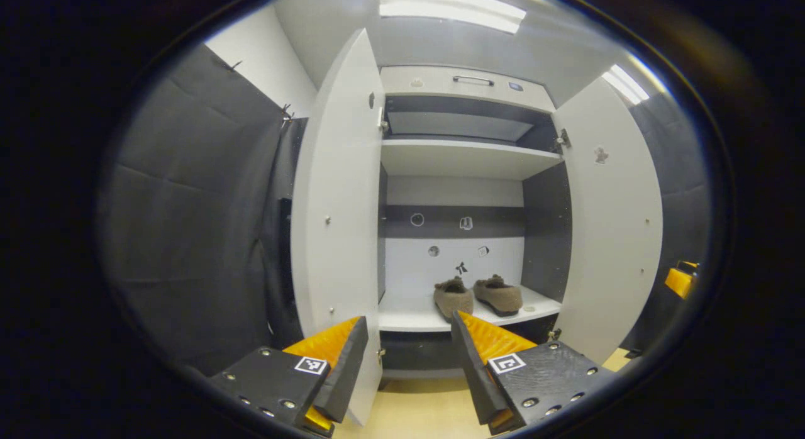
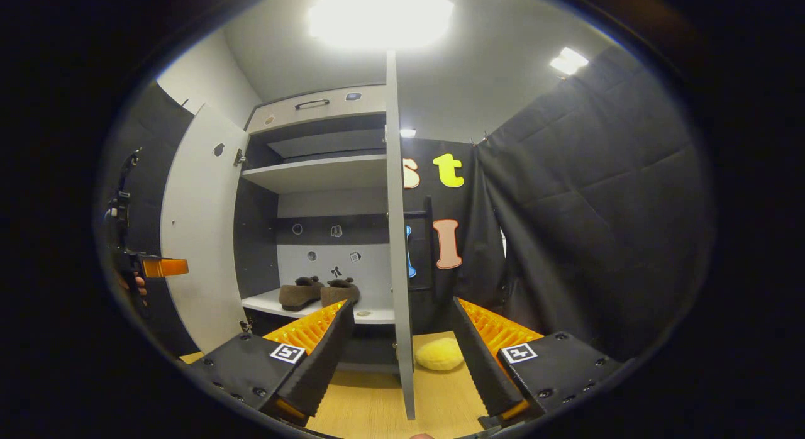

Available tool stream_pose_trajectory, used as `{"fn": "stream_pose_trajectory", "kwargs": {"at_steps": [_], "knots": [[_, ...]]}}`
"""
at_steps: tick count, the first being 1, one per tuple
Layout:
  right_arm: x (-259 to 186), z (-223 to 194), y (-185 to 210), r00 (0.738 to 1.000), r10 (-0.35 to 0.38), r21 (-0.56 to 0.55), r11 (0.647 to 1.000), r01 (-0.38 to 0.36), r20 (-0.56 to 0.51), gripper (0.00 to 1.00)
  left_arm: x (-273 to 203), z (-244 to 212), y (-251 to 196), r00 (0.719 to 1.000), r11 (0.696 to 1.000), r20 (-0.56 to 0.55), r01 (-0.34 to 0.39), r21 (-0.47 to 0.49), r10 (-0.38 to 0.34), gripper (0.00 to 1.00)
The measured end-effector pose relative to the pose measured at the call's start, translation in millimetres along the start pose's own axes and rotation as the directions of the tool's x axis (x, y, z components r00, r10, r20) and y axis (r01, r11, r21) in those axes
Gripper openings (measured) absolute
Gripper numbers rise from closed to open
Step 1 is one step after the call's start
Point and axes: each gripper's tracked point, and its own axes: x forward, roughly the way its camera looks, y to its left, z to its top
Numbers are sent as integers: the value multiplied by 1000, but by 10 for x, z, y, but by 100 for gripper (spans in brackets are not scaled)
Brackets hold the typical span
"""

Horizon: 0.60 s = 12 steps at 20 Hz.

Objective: Grab one shoe with the right hand and put it into the shoe cabinet, grab the other shoe with the left hand and put it into the shoe cabinet; then close the right door with the right hand and the left door with the left hand.

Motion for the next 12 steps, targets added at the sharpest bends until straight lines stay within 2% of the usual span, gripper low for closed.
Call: {"fn": "stream_pose_trajectory", "kwargs": {"at_steps": [2, 3, 4, 5, 6, 7, 8, 12], "knots": [[21, 0, -8, 1000, 5, 1, 1000, -5, -10, 97, -39, -19, 38, 1000, 1000, -6, -10, -1, 10, 77], [31, 9, -29, 1000, 4, 5, 1000, -4, -13, 97, -53, -23, 55, 1000, 1000, -8, -16, -1, 16, 84], [50, 26, -54, 1000, 0, 10, 1000, 0, -17, 97, -81, -21, 84, 1000, 1000, -8, -23, -1, 23, 84], [56, 35, -102, 1000, -9, 13, 1000, 9, -22, 97, -79, -35, 116, 1000, 1000, -9, -30, -4, 30, 77], [69, 47, -168, 999, -27, 12, 1000, 28, -25, 96, -94, -27, 134, 999, 999, -9, -34, -6, 34, 77], [92, 60, -259, 998, -54, 8, 998, 55, -27, 97, -107, -29, 158, 999, 999, -9, -39, -8, 39, 70], [110, 78, -345, 996, -79, 2, 997, 79, -29, 96, -105, -23, 184, 999, 999, -8, -46, -7, 46, 76], [234, 231, -703, 980, -198, -19, 980, 198, -13, 97, -128, -41, 299, 997, 997, -7, -73, -7, 73, 77]]}}
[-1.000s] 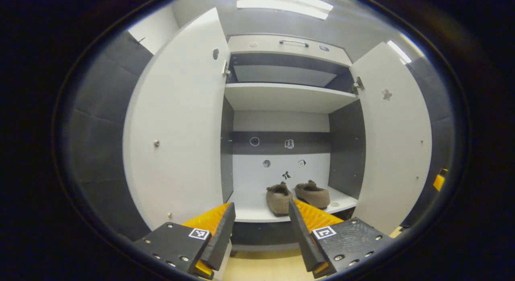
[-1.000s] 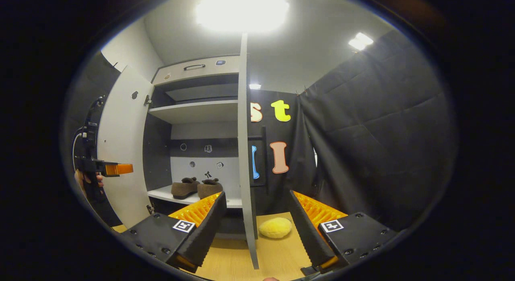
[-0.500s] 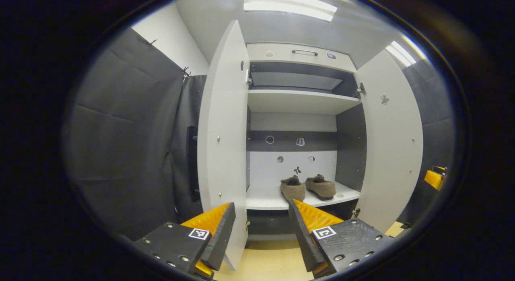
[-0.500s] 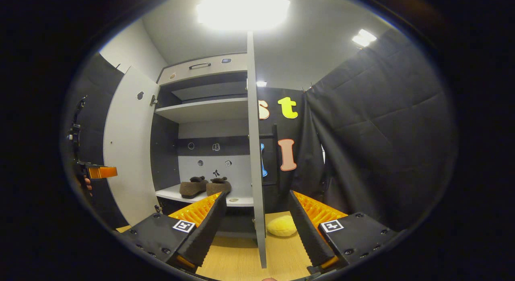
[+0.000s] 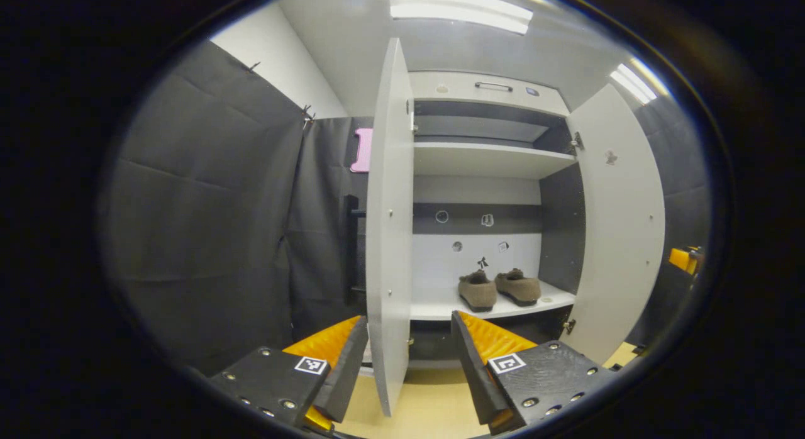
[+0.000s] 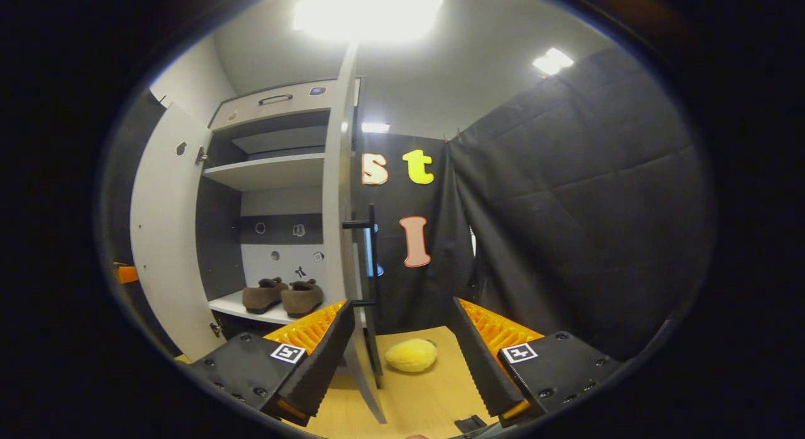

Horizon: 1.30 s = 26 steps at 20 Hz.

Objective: Grab one shoe with the right hand and put it into the shoe cabinet, grab the other shoe with the left hand and put it into the shoe cabinet; then close the right door with the right hand and the left door with the left hand.

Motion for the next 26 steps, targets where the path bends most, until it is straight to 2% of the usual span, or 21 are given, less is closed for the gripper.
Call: {"fn": "stream_pose_trajectory", "kwargs": {"at_steps": [4, 5, 7, 8, 11, 13, 14, 15, 16, 17, 26], "knots": [[298, 119, -211, 995, -98, -2, 995, 98, 20, 95, 14, -3, 59, 1000, 1000, -3, -29, -12, 29, 77], [384, 104, -236, 994, -110, -6, 994, 110, 14, 92, 0, -12, 121, 999, 999, -3, -40, -11, 40, 77], [522, 64, -232, 992, -122, -16, 992, 122, -1, 92, -4, -8, 196, 998, 998, -1, -62, -7, 62, 77], [571, 44, -219, 992, -127, -23, 992, 127, -5, 95, -8, -8, 233, 997, 997, -1, -73, -7, 73, 77], [683, -46, -196, 990, -138, -50, 989, 137, -28, 95, -23, 2, 326, 995, 995, 1, -103, -5, 103, 77], [682, -24, -137, 993, -119, -49, 992, 118, -13, 87, -46, 5, 384, 993, 993, -3, -119, -10, 119, 77], [669, -20, -91, 994, -108, -48, 993, 107, -14, 93, -51, 5, 397, 992, 992, -5, -124, -14, 124, 77], [655, -21, -50, 995, -101, -53, 994, 100, -15, 93, -53, -5, 408, 992, 992, -7, -129, -16, 129, 77], [639, -24, -21, 995, -99, -64, 993, 98, -12, 87, -54, -1, 428, 991, 991, -6, -134, -16, 134, 77], [625, -10, 14, 995, -96, -78, 992, 95, -8, 93, -50, 2, 452, 990, 990, -2, -140, -16, 140, 77], [528, -36, 581, 999, 37, -66, 997, -38, -12, 93, -41, -21, 430, 990, 989, -7, -142, -50, 142, 77]]}}
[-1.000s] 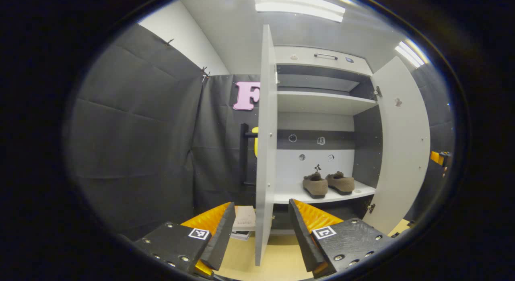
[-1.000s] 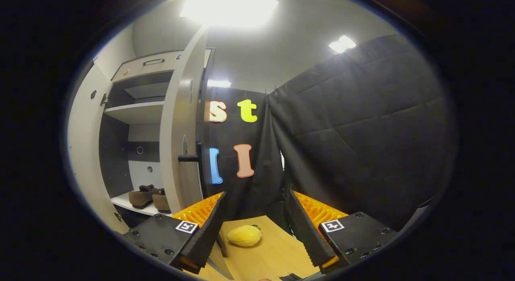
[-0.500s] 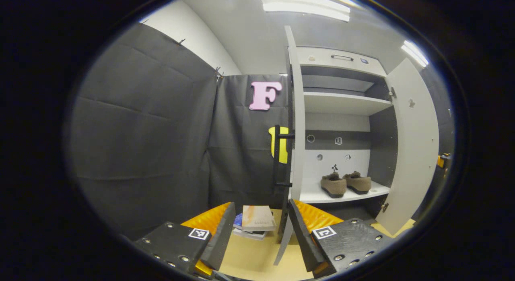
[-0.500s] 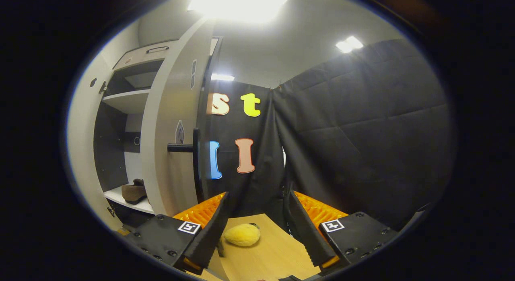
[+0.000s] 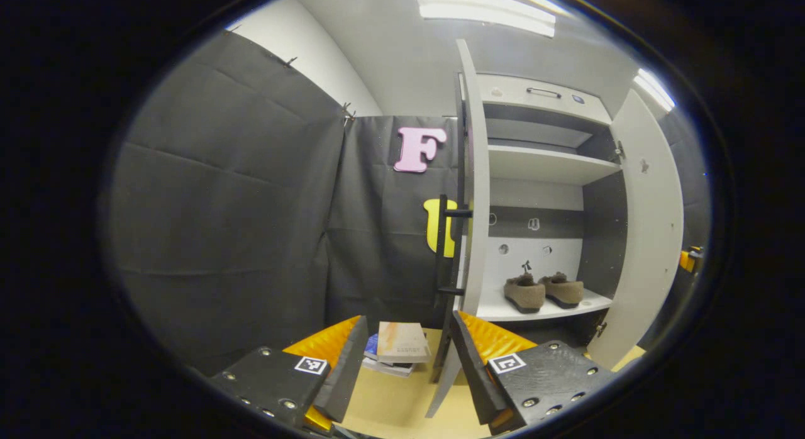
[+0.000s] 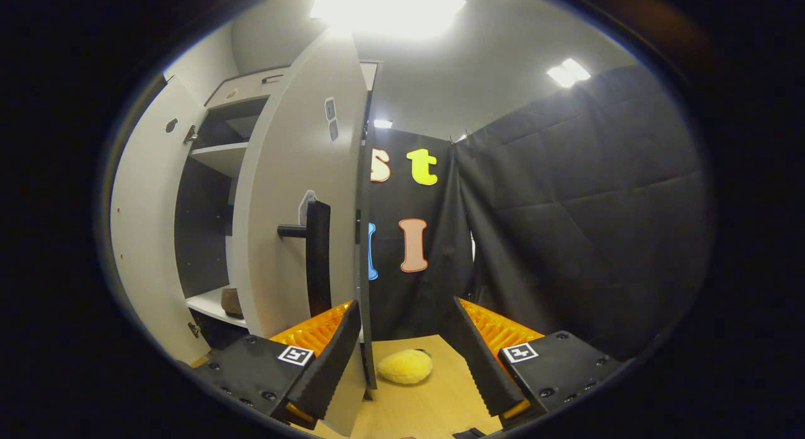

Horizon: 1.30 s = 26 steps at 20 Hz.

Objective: Grab one shoe with the right hand and put it into the shoe cabinet, grab the other shoe with the left hand and put it into the shoe cabinet; then close the right door with the right hand and the left door with the left hand.

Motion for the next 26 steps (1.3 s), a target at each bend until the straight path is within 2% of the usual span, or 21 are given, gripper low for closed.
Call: {"fn": "stream_pose_trajectory", "kwargs": {"at_steps": [9, 16, 21, 26], "knots": [[109, 13, 573, 991, 131, 40, 991, -131, 9, 93, 10, 1, 63, 999, 999, 8, -41, 5, 41, 77], [282, -12, 1172, 972, 234, 37, 972, -234, 9, 93, -67, -28, 235, 995, 995, -5, -96, -2, 96, 77], [421, -19, 1412, 967, 253, 20, 967, -253, 1, 93, -57, -48, 264, 993, 993, -16, -116, -7, 115, 77], [363, -36, 1269, 977, 215, 30, 976, -215, 11, 96, 46, -1, 286, 994, 994, 6, -105, -9, 105, 77]]}}
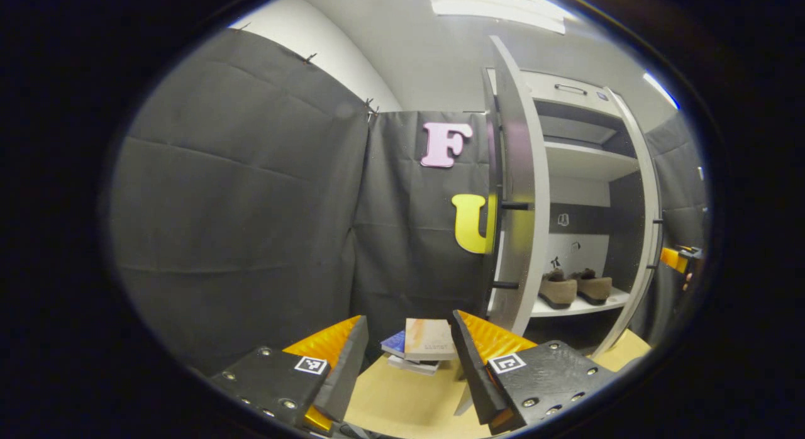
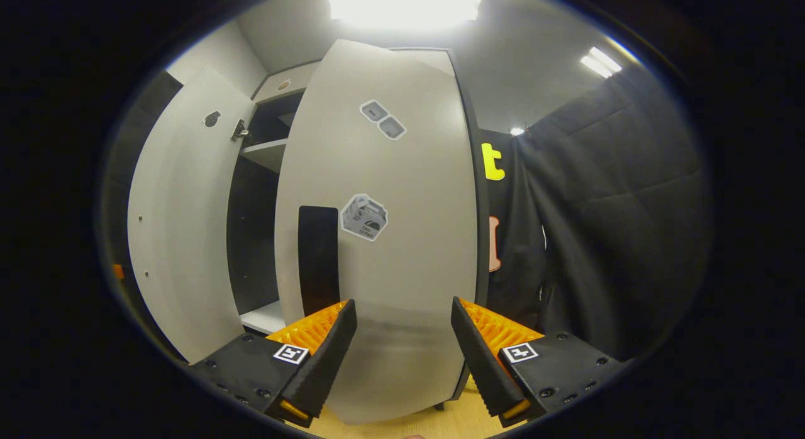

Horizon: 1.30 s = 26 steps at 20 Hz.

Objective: Grab one shoe with the right hand and put it into the shoe cabinet, grab the other shoe with the left hand and put it into the shoe cabinet; then close the right door with the right hand and the left door with the left hand.

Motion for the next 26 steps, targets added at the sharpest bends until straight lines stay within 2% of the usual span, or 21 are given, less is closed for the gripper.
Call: {"fn": "stream_pose_trajectory", "kwargs": {"at_steps": [4, 5, 6, 9, 10, 12, 13, 17, 18, 23, 24, 25, 26], "knots": [[-228, 43, -288, 999, -48, -33, 998, 49, 24, 96, 161, 84, -50, 1000, 1000, 26, 18, 10, -18, 77], [-295, 48, -386, 998, -64, -40, 997, 65, 29, 92, 205, 108, -30, 999, 1000, 37, 10, 12, -11, 77], [-349, 43, -497, 996, -85, -45, 995, 87, 33, 96, 262, 119, -8, 999, 1000, 45, -1, 14, 0, 77], [-481, 5, -792, 990, -140, -34, 990, 140, 23, 96, 267, 80, -50, 1000, 1000, 27, 3, 9, -4, 77], [-523, -20, -890, 988, -155, -26, 988, 155, 15, 96, 249, 94, -73, 1000, 1000, 27, 14, 7, -14, 84], [-590, -64, -1040, 983, -181, -13, 983, 181, 7, 96, 218, 120, -141, 998, 998, 33, 57, 0, -57, 84], [-616, -80, -1092, 982, -189, -10, 982, 189, 4, 96, 158, 175, -81, 998, 999, 46, 43, 22, -44, 84], [-653, -160, -1154, 981, -192, -15, 981, 192, -5, 96, 243, 146, -105, 998, 995, 58, 21, 98, -27, 83], [-658, -176, -1144, 982, -187, -12, 982, 187, -8, 96, 219, 146, -118, 998, 995, 58, 22, 99, -28, 70], [-621, -245, -999, 989, -148, -2, 989, 148, -24, 96, 166, 136, -262, 997, 996, 58, 55, 74, -60, 70], [-626, -249, -970, 990, -140, -6, 990, 140, -24, 96, 149, 139, -288, 996, 995, 61, 64, 73, -69, 80], [-628, -242, -941, 991, -134, -10, 991, 134, -22, 96, 134, 153, -323, 995, 994, 60, 75, 74, -79, 80], [-630, -226, -913, 991, -129, -15, 992, 129, -19, 96, 128, 151, -359, 994, 993, 62, 90, 72, -94, 75]]}}
